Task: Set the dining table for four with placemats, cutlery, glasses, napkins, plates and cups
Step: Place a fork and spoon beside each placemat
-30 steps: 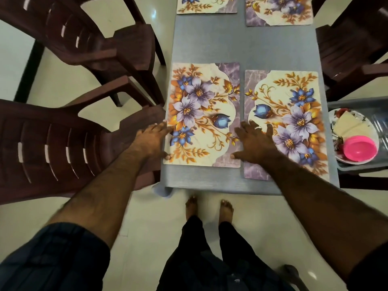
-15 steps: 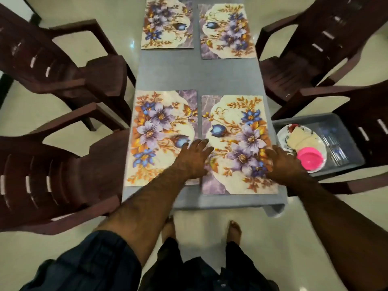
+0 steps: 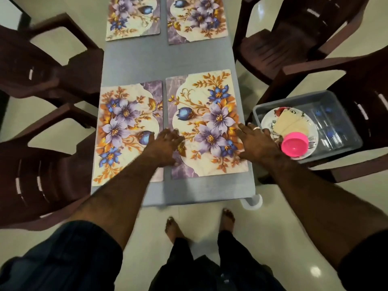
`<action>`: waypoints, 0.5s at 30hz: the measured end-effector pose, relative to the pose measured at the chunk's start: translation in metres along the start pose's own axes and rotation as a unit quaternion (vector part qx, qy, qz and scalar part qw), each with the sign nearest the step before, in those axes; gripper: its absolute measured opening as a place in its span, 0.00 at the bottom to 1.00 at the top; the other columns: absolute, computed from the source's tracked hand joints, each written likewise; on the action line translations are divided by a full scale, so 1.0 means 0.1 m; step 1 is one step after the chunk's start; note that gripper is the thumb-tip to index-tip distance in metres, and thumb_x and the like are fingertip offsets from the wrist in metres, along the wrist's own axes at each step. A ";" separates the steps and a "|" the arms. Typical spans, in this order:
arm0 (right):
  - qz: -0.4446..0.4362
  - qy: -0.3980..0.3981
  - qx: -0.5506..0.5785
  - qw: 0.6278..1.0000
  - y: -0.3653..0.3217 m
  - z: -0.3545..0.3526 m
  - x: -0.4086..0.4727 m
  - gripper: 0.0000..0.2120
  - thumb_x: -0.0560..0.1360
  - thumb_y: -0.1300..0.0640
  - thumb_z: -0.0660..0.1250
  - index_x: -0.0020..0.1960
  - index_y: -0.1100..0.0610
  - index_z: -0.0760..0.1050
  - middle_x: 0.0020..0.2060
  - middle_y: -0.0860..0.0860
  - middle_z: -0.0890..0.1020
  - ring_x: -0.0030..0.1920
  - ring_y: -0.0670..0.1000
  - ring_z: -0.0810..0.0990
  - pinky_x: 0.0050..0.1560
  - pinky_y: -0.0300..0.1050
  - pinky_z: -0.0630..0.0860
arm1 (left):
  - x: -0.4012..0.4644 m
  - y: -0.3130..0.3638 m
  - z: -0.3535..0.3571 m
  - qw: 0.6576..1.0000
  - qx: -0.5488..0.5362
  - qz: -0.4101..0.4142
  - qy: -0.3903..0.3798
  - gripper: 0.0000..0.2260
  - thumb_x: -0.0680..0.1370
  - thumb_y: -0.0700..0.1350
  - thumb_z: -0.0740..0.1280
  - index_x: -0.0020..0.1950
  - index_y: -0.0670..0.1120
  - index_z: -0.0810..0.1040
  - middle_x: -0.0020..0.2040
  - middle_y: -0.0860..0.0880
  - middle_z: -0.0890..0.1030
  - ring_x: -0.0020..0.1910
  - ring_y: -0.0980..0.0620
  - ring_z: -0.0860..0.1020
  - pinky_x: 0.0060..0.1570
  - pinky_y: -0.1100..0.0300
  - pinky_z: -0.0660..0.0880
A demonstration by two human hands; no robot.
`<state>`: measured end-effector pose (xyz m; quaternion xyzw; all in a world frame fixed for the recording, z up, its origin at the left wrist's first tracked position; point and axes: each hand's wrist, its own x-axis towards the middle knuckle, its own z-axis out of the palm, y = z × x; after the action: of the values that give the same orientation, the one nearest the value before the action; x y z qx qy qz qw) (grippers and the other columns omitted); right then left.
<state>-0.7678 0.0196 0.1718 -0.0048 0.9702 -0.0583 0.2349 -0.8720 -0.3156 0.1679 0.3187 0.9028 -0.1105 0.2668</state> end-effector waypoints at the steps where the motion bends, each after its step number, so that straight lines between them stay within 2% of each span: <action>1: -0.004 -0.008 -0.002 1.000 0.02 -0.02 0.04 0.52 0.72 0.35 0.75 0.84 0.49 0.50 0.84 0.50 0.55 0.83 0.59 0.55 0.77 0.67 0.57 | 0.01 0.00 0.00 1.000 0.003 -0.007 -0.003 0.50 0.71 0.67 0.75 0.85 0.60 0.49 0.86 0.47 0.45 0.85 0.41 0.45 0.75 0.27 0.51; 6: -0.022 -0.009 -0.001 1.000 0.06 0.09 -0.08 0.50 0.72 0.34 0.73 0.84 0.47 0.51 0.84 0.50 0.55 0.83 0.58 0.57 0.77 0.69 0.58 | -0.16 0.09 0.16 1.000 0.012 -0.027 -0.004 0.52 0.71 0.67 0.76 0.85 0.61 0.47 0.86 0.48 0.48 0.85 0.42 0.46 0.75 0.24 0.51; 10: -0.013 -0.032 0.003 0.999 0.06 0.24 -0.26 0.49 0.74 0.31 0.70 0.84 0.46 0.48 0.85 0.48 0.51 0.84 0.57 0.53 0.78 0.72 0.53 | -0.32 0.16 0.32 0.999 -0.008 -0.030 -0.009 0.51 0.72 0.67 0.75 0.84 0.62 0.46 0.86 0.49 0.46 0.85 0.43 0.44 0.75 0.23 0.46; 15: 0.000 -0.029 0.013 0.999 0.02 0.32 -0.39 0.48 0.74 0.31 0.69 0.84 0.47 0.49 0.85 0.48 0.52 0.84 0.57 0.53 0.78 0.72 0.49 | -0.37 0.19 0.36 1.000 -0.004 -0.020 -0.011 0.51 0.72 0.68 0.75 0.84 0.63 0.45 0.87 0.49 0.44 0.85 0.43 0.43 0.76 0.23 0.46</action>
<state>-0.7184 0.0196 0.1608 -0.0038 0.9621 -0.0704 0.2634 -0.8213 -0.3334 0.1575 0.2981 0.9064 -0.1157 0.2760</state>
